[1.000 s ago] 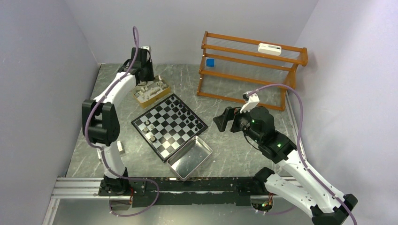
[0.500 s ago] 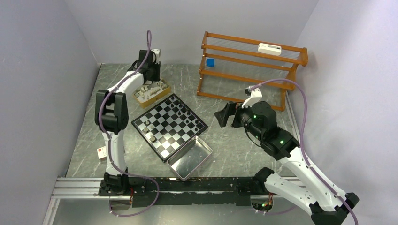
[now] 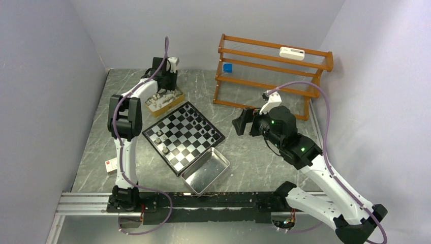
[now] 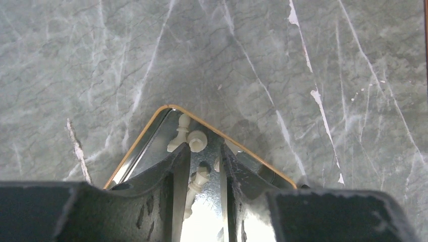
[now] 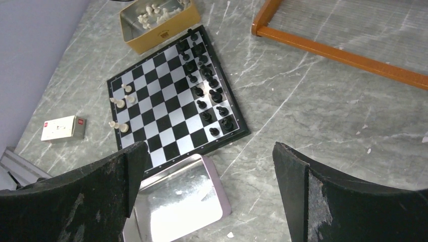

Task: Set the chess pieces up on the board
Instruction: Pick up the chess piece from the storage box.

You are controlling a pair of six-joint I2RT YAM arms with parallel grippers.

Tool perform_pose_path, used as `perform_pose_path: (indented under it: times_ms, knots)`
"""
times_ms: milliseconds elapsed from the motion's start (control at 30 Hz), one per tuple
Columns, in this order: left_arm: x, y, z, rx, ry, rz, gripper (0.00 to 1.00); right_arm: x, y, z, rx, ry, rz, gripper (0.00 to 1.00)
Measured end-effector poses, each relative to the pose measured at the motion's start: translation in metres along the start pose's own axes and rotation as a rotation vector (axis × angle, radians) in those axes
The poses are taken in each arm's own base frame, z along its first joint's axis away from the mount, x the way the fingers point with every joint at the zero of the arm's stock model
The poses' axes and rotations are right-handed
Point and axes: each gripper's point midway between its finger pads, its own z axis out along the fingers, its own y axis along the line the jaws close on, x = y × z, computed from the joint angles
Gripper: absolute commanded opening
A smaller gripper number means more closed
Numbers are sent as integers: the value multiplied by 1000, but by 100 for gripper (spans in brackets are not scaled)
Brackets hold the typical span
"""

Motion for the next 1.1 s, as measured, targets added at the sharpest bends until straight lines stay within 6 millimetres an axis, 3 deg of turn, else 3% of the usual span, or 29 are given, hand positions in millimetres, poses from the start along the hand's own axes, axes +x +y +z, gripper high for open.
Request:
perform_pose_path:
  times_ms: [667,1100]
  knots:
    - [14,0,19,48,18,69,32,11,-3,14,21,50,-17,100]
    - [17,1,21,43,24,77,18,10,-2,15,19,47,-20,100]
